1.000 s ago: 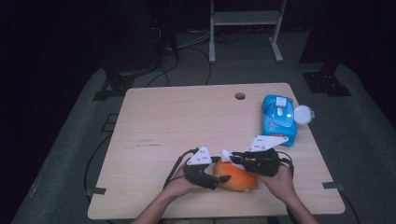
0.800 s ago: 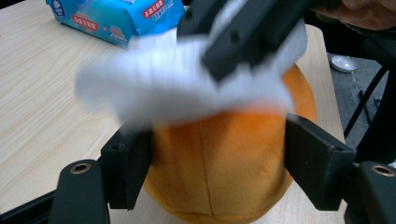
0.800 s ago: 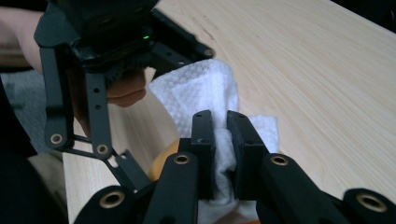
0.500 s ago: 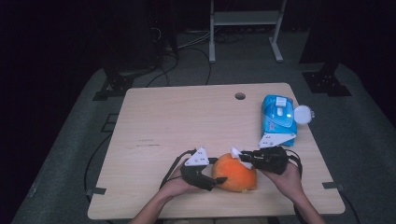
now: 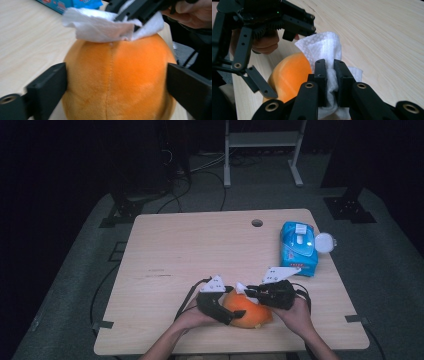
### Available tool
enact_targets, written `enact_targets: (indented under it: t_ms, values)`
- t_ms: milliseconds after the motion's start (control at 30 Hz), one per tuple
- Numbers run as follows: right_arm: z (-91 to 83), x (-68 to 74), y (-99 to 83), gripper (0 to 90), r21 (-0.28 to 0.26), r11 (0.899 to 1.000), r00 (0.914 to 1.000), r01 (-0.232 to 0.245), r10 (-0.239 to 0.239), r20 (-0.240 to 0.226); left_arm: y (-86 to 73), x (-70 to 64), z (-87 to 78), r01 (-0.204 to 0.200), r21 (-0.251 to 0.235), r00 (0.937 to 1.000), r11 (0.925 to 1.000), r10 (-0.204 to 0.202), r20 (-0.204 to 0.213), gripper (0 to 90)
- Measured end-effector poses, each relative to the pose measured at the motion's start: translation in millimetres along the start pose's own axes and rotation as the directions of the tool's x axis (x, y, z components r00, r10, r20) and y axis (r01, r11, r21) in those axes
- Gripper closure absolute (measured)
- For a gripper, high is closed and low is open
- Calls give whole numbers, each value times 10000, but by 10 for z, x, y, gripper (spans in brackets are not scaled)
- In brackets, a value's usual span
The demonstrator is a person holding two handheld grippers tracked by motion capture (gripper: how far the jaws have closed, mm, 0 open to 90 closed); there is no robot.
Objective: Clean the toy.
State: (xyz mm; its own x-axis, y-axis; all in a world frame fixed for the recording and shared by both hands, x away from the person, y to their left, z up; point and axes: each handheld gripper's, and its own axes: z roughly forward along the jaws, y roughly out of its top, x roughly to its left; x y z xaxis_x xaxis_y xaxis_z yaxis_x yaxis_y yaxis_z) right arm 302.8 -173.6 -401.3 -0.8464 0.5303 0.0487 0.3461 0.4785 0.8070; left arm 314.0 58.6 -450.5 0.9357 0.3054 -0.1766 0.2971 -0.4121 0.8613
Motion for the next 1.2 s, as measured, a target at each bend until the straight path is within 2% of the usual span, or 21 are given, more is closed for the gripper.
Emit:
enact_targets:
  t_ms: [67, 100, 133, 167, 200, 267, 333, 367, 400, 500, 600, 667, 700, 767, 867, 933, 1000, 1033, 1100, 1200]
  values:
    - [-4, 4, 5, 805, -24, 10000, 10000, -3, 3, -20, 29, -20, -31, -200, 211, 9997, 9996, 202, -97, 233]
    - [-12, 9, 14, 805, -80, 10000, 10000, 34, -34, -3, 40, -29, -45, -334, 165, 9993, 9993, 337, -166, 291]
    - [-24, 16, 23, 805, -127, 9999, 10000, 73, -73, 65, 58, -51, -81, -605, -222, 9979, 9979, 599, -252, 337]
    - [-78, 39, 53, 805, -388, 9991, 9996, 185, -176, 235, 70, -61, -99, -765, -411, 9968, 9962, 755, -270, 381]
    - [-106, 50, 70, 805, -550, 9982, 9994, 241, -226, 280, 85, -74, -118, -981, -627, 9946, 9932, 956, -416, 391]
    - [-164, 82, 110, 806, -923, 9950, 9981, 372, -325, 524, 128, -103, -167, -1636, -1006, 9832, 9814, 1538, -981, 398]
    - [-208, 94, 143, 807, -1420, 9890, 9975, 412, -325, 629, 156, -126, -216, -2307, -1236, 9647, 9652, 2102, -1590, 399]
    - [-213, 93, 157, 807, -1603, 9864, 9979, 370, -280, 581, 154, -135, -223, -2563, -1250, 9551, 9585, 2312, -1853, 399]
    - [-206, 92, 167, 806, -1690, 9849, 9980, 383, -292, 561, 144, -136, -219, -2704, -1251, 9485, 9546, 2420, -2043, 399]
    - [-122, 95, 162, 806, -1620, 9862, 9986, 356, -289, 434, 78, -75, -178, -2712, -1034, 9459, 9570, 2451, -2124, 391]
    - [9, 102, 128, 806, -983, 9937, 9976, 544, -499, 472, 8, -10, -139, -2555, -533, 9498, 9654, 2403, -2005, 372]
    - [63, 69, 93, 807, -766, 9959, 9982, 486, -456, 401, -7, 25, -149, -2313, -458, 9582, 9718, 2194, -1837, 359]
    - [63, 43, 87, 807, -735, 9965, 9986, 396, -370, 377, -5, 45, -162, -2239, -366, 9601, 9739, 2139, -1800, 355]
    - [42, -1, 67, 807, -585, 9976, 9972, 380, -341, 670, -29, 97, -190, -1857, -279, 9706, 9822, 1789, -1613, 348]
    - [2, -88, -10, 807, -496, 9987, 9966, 78, -37, 826, -77, 161, -250, -1530, -204, 9782, 9880, 1485, -1455, 327]
    - [-42, -140, -58, 806, -462, 9989, 9959, -119, 159, 893, -92, 174, -268, -1425, -232, 9807, 9895, 1380, -1388, 310]
    - [-52, -148, -79, 805, -452, 9987, 9962, -242, 278, 830, -77, 172, -266, -1343, -258, 9837, 9906, 1301, -1241, 253]
    - [-42, -142, -83, 806, -438, 9989, 9963, -186, 222, 829, -59, 173, -264, -1249, -303, 9852, 9917, 1203, -1217, 196]
    - [-17, -114, -78, 805, -335, 9994, 9956, -6, 37, 932, -36, 180, -266, -1020, -564, 9883, 9932, 948, -1194, 136]
    - [5, -85, -57, 805, -340, 9993, 9946, 121, -86, 1036, -28, 180, -256, -1152, -684, 9861, 9910, 1058, -1279, 135]
